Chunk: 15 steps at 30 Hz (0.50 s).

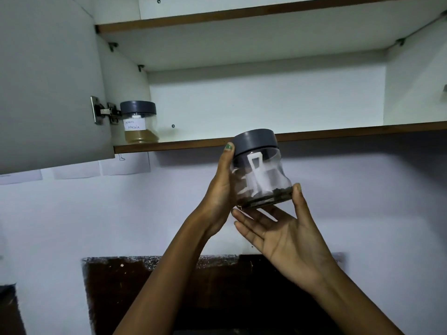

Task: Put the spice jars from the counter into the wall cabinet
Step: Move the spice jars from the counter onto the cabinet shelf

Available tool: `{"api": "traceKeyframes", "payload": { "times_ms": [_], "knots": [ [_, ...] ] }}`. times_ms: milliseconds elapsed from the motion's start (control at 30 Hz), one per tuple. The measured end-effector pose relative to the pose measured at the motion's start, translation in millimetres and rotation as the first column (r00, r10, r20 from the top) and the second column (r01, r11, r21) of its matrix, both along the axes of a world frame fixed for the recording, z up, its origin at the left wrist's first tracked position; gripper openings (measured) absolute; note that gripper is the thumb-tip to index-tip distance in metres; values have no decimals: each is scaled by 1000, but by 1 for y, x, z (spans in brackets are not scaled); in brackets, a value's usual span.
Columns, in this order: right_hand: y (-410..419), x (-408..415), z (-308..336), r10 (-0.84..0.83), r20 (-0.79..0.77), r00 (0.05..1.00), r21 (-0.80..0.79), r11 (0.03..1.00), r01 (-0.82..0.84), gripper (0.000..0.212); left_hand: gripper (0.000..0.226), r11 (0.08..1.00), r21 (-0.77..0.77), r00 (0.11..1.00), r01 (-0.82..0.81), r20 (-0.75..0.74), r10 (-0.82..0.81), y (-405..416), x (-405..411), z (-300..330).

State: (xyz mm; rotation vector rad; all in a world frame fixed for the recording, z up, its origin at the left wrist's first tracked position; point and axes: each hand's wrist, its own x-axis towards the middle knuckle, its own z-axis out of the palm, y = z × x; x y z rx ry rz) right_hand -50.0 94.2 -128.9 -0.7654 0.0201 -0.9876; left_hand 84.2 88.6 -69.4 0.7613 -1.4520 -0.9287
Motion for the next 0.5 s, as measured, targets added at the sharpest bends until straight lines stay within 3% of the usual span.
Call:
{"api": "traceKeyframes", "payload": {
  "times_ms": [100,167,300,500],
  "knots": [
    [2,5,3,-206,13,978,-73,976,207,59,71,999,-15,998,-43,40,44,5,-1,3],
    [3,8,4,-395,-28,918,-165,908,386,60,66,999,-17,998,-49,34,50,5,-1,2],
    [8,14,3,-773,-87,629,-448,594,668,69,55,1000,-13,1000,-25,0,25,5,-2,-3],
    [0,22,-2,-971,67,231,-630,139,765,76,54,1000,4,999,-30,-42,30,6,-10,-9]
  ]
}}
